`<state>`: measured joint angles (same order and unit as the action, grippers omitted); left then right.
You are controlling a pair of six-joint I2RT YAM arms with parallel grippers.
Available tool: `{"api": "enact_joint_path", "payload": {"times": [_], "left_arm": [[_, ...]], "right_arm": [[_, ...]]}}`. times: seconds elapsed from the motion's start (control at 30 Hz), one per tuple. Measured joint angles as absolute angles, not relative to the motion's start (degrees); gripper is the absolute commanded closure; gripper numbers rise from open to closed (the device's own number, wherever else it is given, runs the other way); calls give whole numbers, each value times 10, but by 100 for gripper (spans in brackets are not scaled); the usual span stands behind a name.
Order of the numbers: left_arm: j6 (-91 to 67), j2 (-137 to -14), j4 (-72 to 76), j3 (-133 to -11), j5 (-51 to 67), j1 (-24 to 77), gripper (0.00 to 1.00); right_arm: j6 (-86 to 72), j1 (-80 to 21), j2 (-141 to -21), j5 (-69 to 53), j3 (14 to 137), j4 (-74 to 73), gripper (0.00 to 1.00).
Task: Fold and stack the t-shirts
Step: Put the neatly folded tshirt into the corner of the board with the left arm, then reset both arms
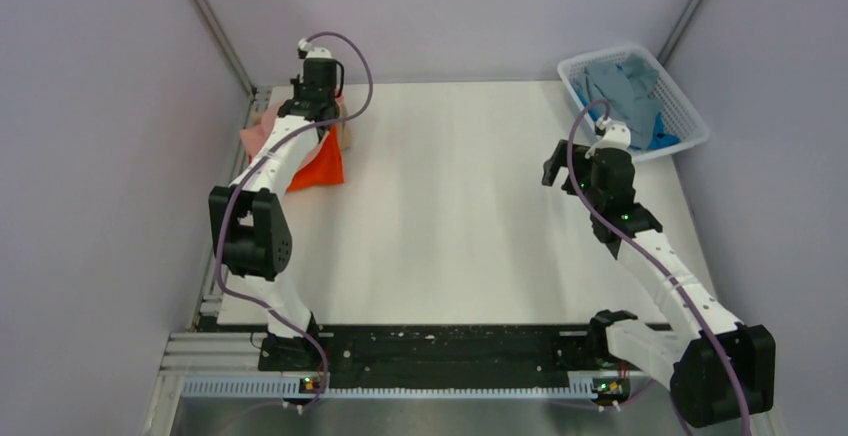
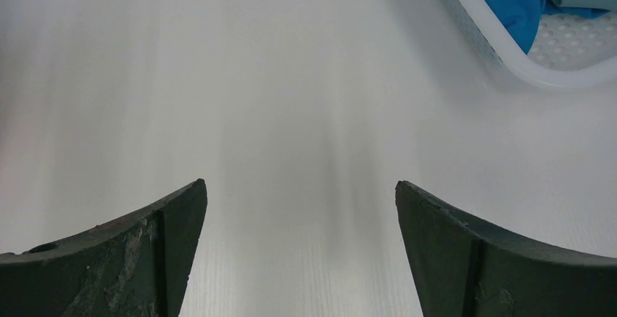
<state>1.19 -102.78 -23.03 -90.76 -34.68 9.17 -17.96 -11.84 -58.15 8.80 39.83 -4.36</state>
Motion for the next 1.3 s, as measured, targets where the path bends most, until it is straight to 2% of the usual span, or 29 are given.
{"api": "enact_joint_path", "payload": {"times": [0.17,0.2,0.27,0.37,0.43,0.5,0.77,0.93,1.0,1.2,1.3], "left_arm": [[12,-1064,-219,-908,-351,92,99],[12,-1077,-218,-908,-352,92,91],[14,-1108,-220,-908,-353,92,68],[12,-1148,-236,-915,-351,93,43],[11,-1162,-243,-919,-346,93,32],[9,-1163,-249,-920,-338,93,25],[-7,-1154,-260,-940,-312,93,17],[-25,-1103,-276,-936,-269,93,7],[-34,-1059,-275,-926,-240,93,1],[-72,-885,-245,-868,-133,98,1],[-99,-770,-194,-790,-65,110,1]], "right_arm": [[-180,-118,-583,88,398,-44,1],[-180,-118,-583,88,398,-43,1],[-180,-118,-583,89,398,-44,1],[-180,-118,-583,89,398,-44,1],[-180,-118,-583,89,398,-44,1],[-179,-118,-583,90,398,-44,1],[-176,-118,-582,90,398,-44,1],[-176,-118,-582,90,398,-44,1],[-176,-118,-582,90,398,-44,1],[-176,-118,-582,89,398,-44,1],[-176,-118,-582,89,398,-44,1]]}}
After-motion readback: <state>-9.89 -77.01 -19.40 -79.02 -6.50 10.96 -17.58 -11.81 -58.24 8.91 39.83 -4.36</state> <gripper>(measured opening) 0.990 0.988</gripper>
